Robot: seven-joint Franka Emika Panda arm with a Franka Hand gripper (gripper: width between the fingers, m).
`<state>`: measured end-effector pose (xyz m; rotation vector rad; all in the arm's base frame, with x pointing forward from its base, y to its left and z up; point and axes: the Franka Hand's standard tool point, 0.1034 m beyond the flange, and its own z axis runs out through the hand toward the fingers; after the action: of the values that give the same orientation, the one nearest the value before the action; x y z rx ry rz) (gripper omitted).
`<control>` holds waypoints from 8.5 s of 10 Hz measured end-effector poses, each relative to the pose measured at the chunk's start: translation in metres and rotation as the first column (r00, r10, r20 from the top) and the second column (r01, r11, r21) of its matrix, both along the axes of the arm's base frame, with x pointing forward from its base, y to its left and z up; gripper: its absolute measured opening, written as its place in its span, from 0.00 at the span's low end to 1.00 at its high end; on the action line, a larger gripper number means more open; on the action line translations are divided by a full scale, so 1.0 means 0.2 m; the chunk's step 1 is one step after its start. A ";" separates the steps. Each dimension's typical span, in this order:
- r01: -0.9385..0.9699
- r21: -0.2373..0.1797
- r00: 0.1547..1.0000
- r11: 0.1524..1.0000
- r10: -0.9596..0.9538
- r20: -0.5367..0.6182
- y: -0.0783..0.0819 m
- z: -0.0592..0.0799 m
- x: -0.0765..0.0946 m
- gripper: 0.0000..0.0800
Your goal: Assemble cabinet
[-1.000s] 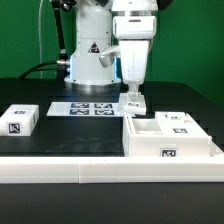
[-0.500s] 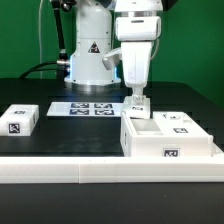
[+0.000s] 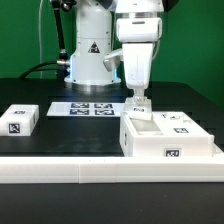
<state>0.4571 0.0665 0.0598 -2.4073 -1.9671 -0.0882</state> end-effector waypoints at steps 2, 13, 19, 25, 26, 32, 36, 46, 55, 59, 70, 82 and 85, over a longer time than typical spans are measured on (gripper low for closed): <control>-0.003 0.001 1.000 1.000 0.003 0.000 0.01 0.00 0.00 0.09; -0.177 -0.008 0.984 0.984 0.177 0.021 -0.04 -0.02 0.01 0.09; -0.181 0.001 0.983 0.983 0.181 0.042 -0.04 0.00 0.29 0.09; -0.180 0.003 0.983 0.984 0.180 0.046 -0.04 0.00 0.34 0.09; -0.179 0.004 0.983 0.984 0.179 0.049 -0.05 0.00 0.37 0.09; -0.174 0.014 0.983 0.985 0.173 0.056 -0.04 0.01 0.56 0.09; -0.171 0.015 0.984 0.985 0.170 0.062 -0.04 0.01 0.59 0.09; -0.169 0.015 0.984 0.985 0.168 0.062 -0.04 0.01 0.59 1.00; 0.141 0.028 0.988 0.990 -0.142 0.066 -0.04 0.12 0.51 1.00; 0.527 0.111 0.845 0.843 -0.533 0.039 -0.05 0.09 0.44 1.00; 0.980 0.150 0.148 0.128 -0.981 -0.125 0.14 0.02 0.22 1.00; 0.985 0.152 0.101 0.084 -0.989 -0.109 0.16 -0.06 0.16 1.00; 0.985 0.152 0.101 0.084 -0.989 -0.108 0.16 -0.06 0.16 1.00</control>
Offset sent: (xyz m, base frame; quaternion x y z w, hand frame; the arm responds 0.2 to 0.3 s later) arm 0.0094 0.0061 -0.0010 -0.0006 -0.0008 -0.0727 0.9974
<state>0.4896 0.0988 0.0476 -3.0067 0.1693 -0.3002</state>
